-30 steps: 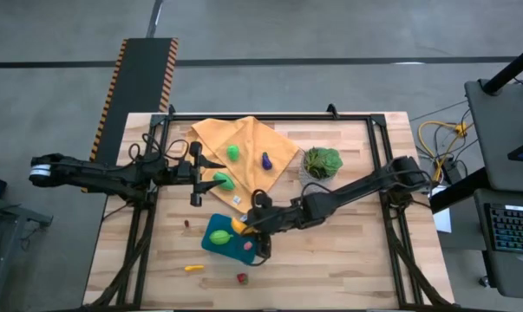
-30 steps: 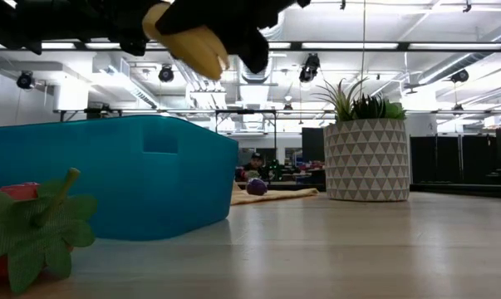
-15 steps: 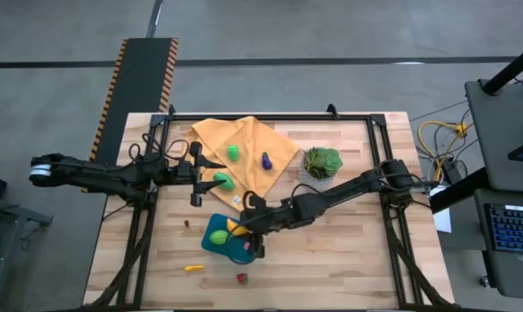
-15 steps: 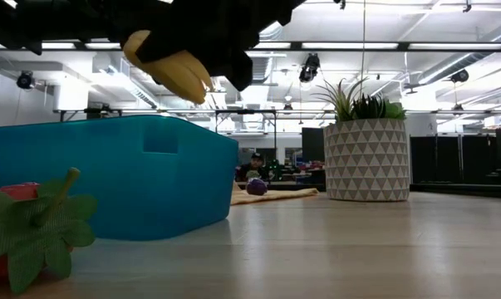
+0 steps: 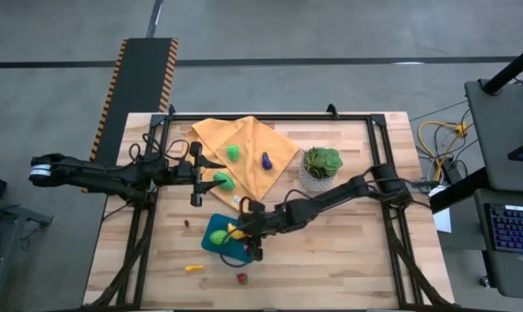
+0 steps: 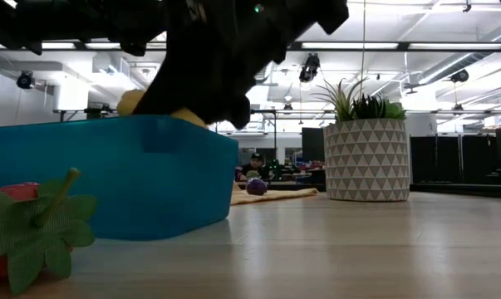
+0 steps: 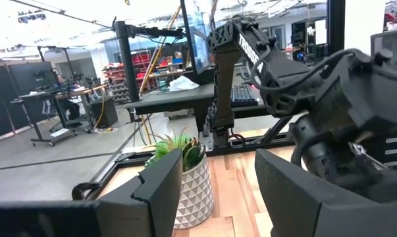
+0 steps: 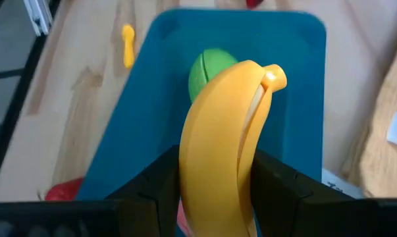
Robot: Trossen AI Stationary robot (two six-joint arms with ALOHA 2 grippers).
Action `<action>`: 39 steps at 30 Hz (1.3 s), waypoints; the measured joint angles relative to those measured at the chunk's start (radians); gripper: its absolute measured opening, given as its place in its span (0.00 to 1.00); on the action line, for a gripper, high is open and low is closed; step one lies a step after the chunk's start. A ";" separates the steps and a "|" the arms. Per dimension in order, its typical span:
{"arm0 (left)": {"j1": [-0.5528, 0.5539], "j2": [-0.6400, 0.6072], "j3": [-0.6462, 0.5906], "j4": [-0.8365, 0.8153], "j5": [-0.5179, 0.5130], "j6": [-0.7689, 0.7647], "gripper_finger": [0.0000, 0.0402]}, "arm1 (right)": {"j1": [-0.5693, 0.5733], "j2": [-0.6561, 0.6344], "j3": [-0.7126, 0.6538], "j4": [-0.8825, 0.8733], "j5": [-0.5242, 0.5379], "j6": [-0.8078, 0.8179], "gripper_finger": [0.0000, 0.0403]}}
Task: Pick and placing Produce into tupperware
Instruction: Put the banana into the blue bin
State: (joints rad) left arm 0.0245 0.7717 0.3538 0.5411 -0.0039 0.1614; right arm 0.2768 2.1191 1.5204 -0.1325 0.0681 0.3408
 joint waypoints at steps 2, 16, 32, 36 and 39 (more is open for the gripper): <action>0.000 0.002 0.000 0.001 0.000 0.000 0.44 | 0.000 0.007 0.000 0.003 -0.014 0.000 0.36; 0.000 0.005 0.000 0.000 0.000 0.001 0.44 | 0.000 0.022 0.000 -0.012 -0.045 0.000 0.36; 0.000 0.007 0.000 0.000 0.000 0.001 0.44 | -0.009 0.022 0.000 -0.017 -0.041 -0.002 0.36; 0.000 0.007 0.000 0.000 0.000 0.001 0.44 | -0.009 0.022 0.000 -0.020 -0.041 -0.019 0.36; 0.000 0.007 0.000 0.000 0.000 0.001 0.44 | -0.009 0.022 0.000 -0.019 -0.041 -0.030 0.36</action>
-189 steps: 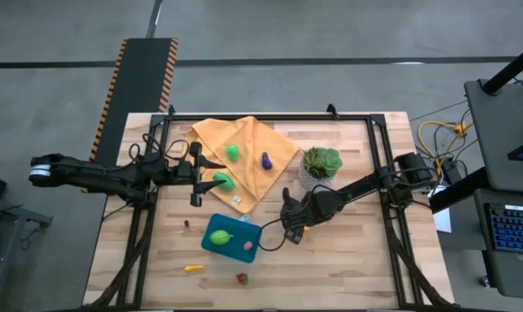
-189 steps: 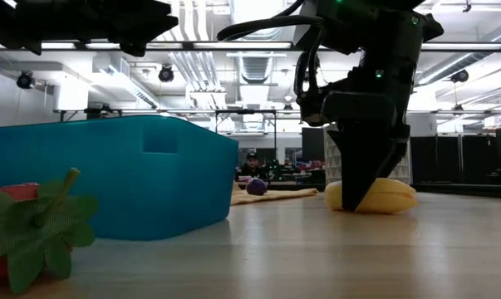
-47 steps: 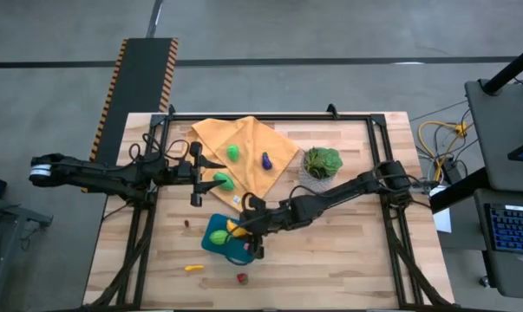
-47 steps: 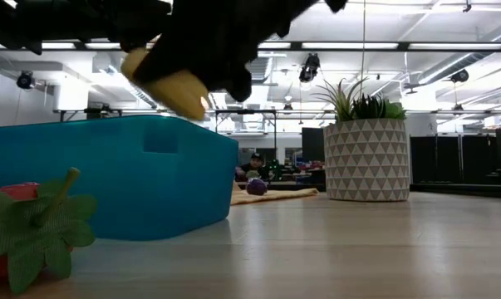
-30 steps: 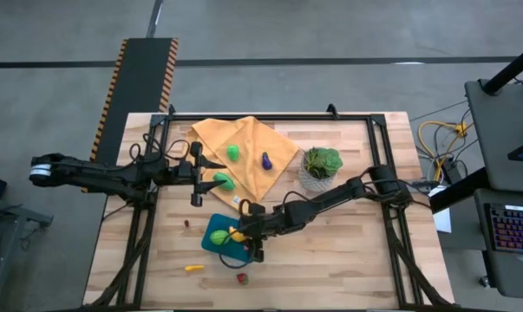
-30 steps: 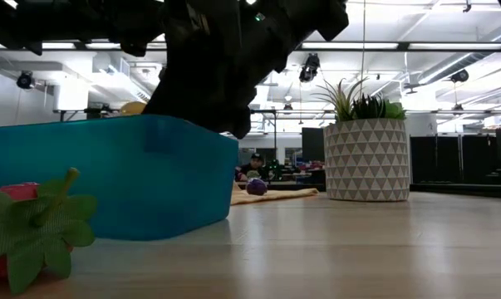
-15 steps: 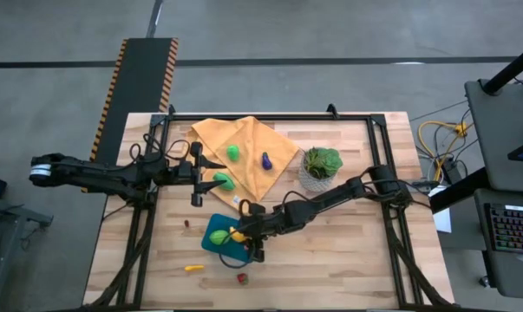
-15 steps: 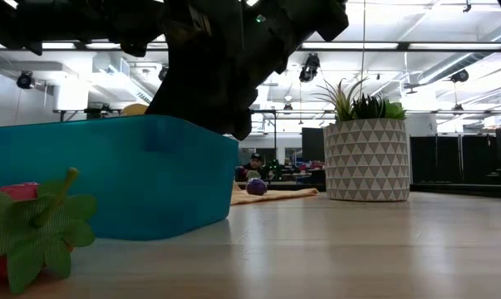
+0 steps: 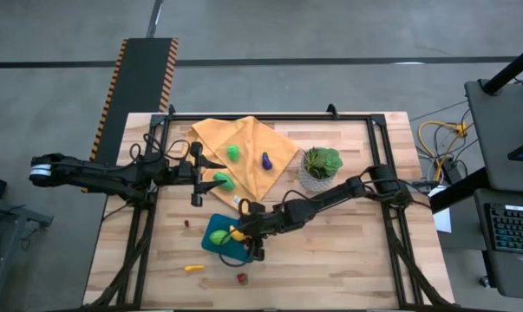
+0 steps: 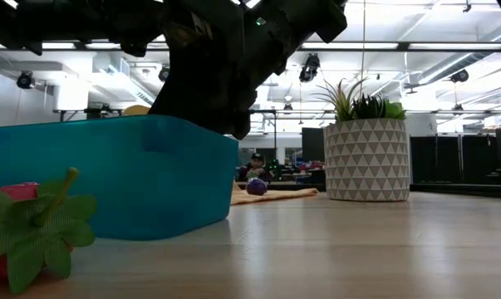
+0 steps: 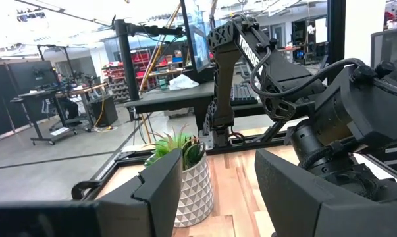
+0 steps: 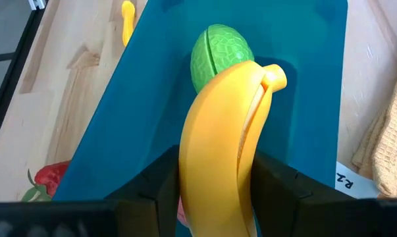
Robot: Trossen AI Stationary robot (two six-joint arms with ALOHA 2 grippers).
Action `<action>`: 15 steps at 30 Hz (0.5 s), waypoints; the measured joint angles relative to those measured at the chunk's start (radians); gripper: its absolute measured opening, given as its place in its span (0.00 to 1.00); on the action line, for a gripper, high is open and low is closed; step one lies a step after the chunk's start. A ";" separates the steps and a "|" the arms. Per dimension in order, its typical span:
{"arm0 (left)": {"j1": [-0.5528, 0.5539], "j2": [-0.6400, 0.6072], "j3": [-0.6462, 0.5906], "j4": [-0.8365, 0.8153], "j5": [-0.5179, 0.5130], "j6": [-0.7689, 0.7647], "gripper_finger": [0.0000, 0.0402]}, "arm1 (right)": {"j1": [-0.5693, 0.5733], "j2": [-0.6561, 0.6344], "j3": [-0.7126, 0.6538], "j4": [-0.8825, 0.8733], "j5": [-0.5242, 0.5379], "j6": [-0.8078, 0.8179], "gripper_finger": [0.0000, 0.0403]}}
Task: Pick and placing Produce into tupperware
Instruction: Put the banana into the blue bin
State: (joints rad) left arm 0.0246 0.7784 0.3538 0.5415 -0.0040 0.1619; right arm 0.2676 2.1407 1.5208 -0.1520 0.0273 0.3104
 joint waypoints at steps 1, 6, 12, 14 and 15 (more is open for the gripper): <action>0.000 0.000 0.000 0.000 0.000 0.000 0.44 | -0.001 0.000 0.000 0.000 0.000 0.000 0.37; 0.000 0.000 0.000 0.000 0.000 0.000 0.44 | -0.002 0.000 0.000 0.000 0.000 0.000 0.41; 0.000 0.000 0.000 0.000 0.000 0.000 0.44 | -0.002 0.000 0.000 0.000 0.000 -0.001 0.45; 0.000 0.000 0.000 0.000 0.000 0.000 0.44 | -0.002 0.000 0.000 0.000 0.000 -0.005 0.45; 0.000 0.000 0.000 0.000 0.000 0.000 0.44 | -0.002 0.000 0.000 0.000 0.000 -0.005 0.45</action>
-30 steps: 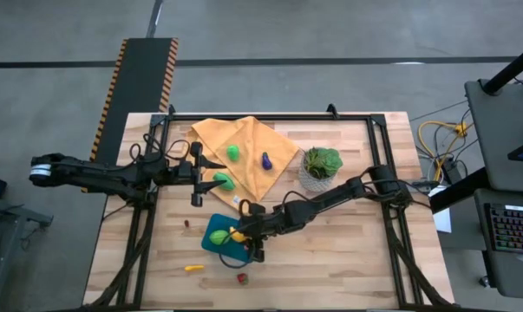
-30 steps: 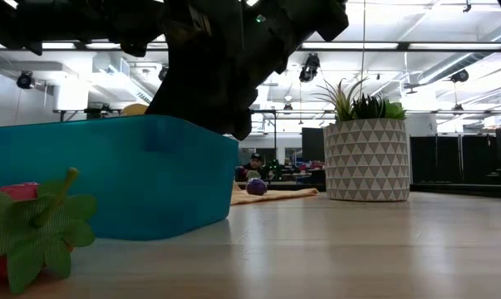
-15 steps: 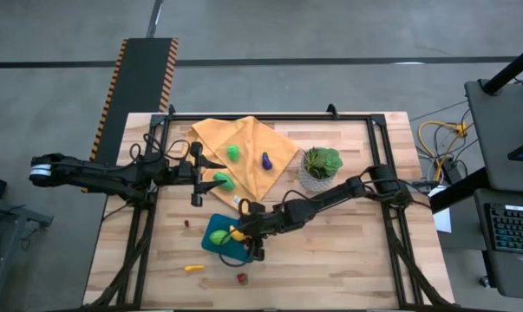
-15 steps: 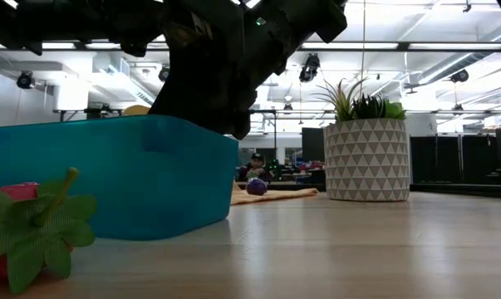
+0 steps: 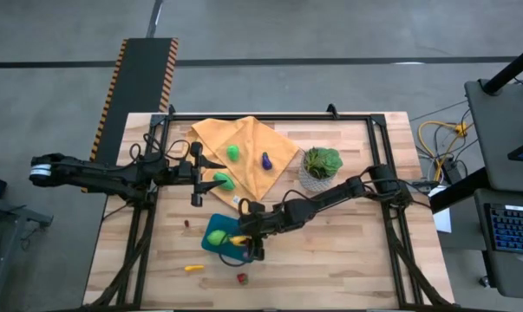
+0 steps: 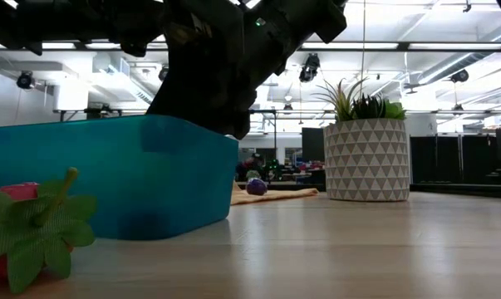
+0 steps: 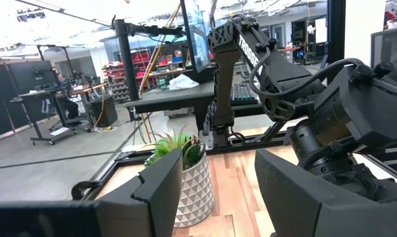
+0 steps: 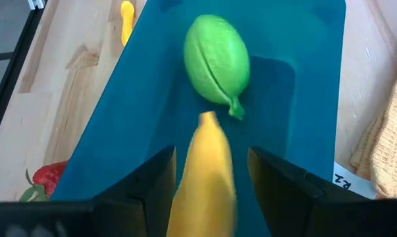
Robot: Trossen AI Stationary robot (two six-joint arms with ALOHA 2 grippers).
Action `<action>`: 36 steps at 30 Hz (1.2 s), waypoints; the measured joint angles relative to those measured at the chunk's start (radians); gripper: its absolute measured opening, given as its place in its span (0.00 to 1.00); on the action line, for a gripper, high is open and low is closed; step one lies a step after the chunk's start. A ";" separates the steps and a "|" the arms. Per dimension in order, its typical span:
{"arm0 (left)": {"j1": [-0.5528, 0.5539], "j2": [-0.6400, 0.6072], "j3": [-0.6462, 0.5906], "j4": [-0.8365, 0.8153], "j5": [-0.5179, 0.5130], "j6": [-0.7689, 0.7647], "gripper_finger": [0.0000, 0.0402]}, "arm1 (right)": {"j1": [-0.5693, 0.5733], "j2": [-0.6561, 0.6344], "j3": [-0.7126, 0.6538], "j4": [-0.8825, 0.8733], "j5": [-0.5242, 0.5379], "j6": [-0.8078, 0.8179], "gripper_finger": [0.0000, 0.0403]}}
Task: Pick and placing Produce into tupperware
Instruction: Put the banana into the blue bin, then put the eggplant into the blue bin
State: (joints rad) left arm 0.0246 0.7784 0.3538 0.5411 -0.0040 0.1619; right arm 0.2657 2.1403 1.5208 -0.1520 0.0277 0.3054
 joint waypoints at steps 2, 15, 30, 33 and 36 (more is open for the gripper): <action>0.000 0.000 0.000 0.000 0.000 0.000 0.44 | 0.000 0.000 0.000 0.000 0.000 -0.001 0.45; 0.000 0.000 0.000 0.000 0.000 0.000 0.44 | 0.000 -0.002 0.000 0.009 0.000 -0.005 0.46; 0.000 0.003 0.000 0.001 0.000 0.000 0.44 | 0.019 -0.053 0.137 0.036 -0.001 -0.141 0.43; 0.000 0.003 0.000 0.000 0.000 -0.007 0.44 | 0.035 -0.061 0.196 -0.029 -0.002 -0.171 0.42; 0.000 0.003 0.000 0.001 0.000 -0.026 0.44 | 0.052 -0.064 0.272 -0.131 -0.001 -0.202 0.41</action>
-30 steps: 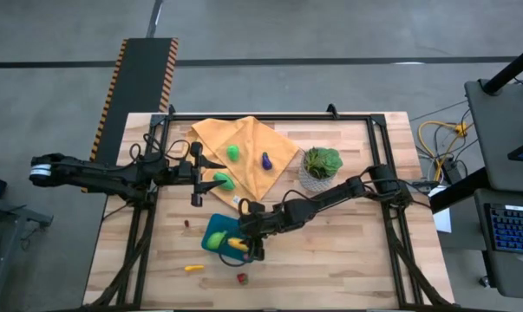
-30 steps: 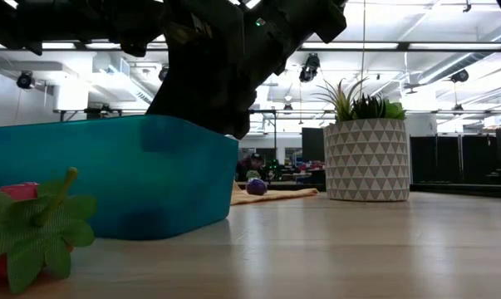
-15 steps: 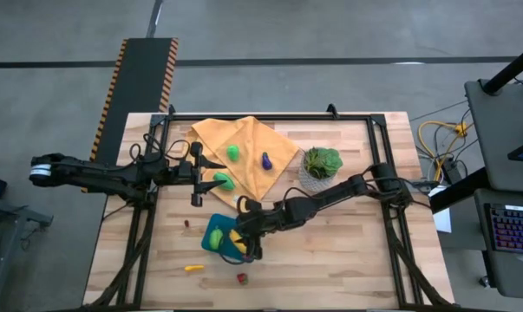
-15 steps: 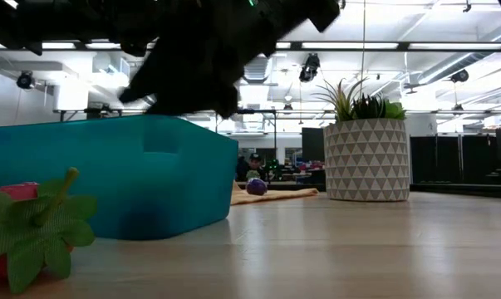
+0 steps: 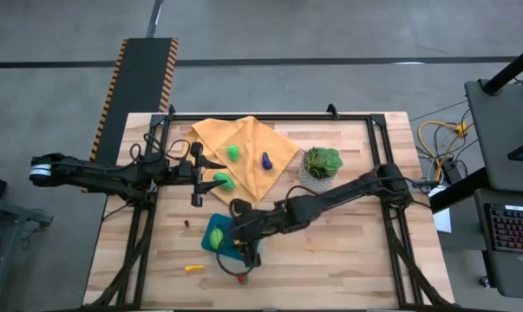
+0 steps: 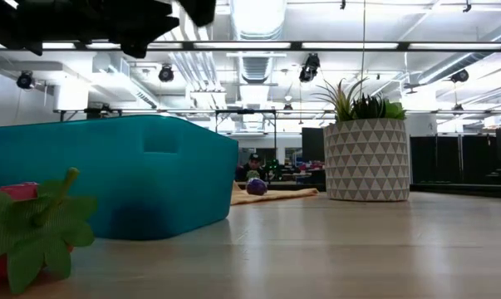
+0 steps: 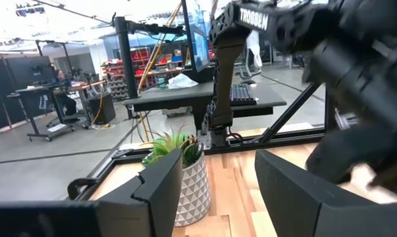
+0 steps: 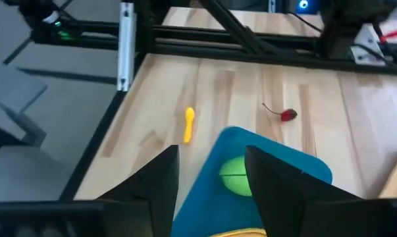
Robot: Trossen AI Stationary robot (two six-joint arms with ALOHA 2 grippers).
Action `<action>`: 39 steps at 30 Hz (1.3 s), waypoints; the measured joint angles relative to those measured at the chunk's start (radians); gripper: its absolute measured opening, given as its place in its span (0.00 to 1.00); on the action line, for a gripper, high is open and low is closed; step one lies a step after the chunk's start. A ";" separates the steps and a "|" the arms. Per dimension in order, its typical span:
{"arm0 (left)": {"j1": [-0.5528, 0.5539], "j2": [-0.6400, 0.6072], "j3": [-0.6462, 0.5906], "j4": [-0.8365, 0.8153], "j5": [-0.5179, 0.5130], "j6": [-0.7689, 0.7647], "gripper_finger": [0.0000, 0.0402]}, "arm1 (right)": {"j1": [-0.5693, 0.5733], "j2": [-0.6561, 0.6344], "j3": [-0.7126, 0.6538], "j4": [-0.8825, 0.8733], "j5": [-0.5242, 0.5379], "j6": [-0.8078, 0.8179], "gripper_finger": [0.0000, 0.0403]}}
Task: Pick and placing Produce into tupperware
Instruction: Put the eggplant into the blue bin
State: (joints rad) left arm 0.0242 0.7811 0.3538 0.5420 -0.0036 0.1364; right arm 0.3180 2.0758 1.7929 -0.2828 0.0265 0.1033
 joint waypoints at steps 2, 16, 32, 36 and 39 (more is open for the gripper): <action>0.000 0.000 0.000 0.000 0.001 0.000 0.44 | 0.012 -0.004 0.051 -0.065 0.000 -0.024 0.40; 0.000 0.000 0.000 -0.003 0.025 -0.002 0.44 | 0.057 -0.202 0.099 -0.409 0.338 -0.133 0.35; 0.000 0.002 -0.013 -0.010 0.028 -0.026 0.44 | -0.048 -0.517 -0.197 -0.297 0.545 -0.101 0.38; 0.000 0.002 -0.016 -0.012 0.028 -0.026 0.44 | -0.115 -0.510 -0.178 -0.313 0.427 -0.099 0.52; 0.000 0.002 -0.016 -0.011 0.028 -0.025 0.44 | -0.157 -0.497 -0.143 -0.328 0.429 -0.078 0.66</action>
State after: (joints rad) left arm 0.0242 0.7830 0.3378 0.5308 0.0241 0.1109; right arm 0.1615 1.5792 1.6500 -0.6109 0.4551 0.0252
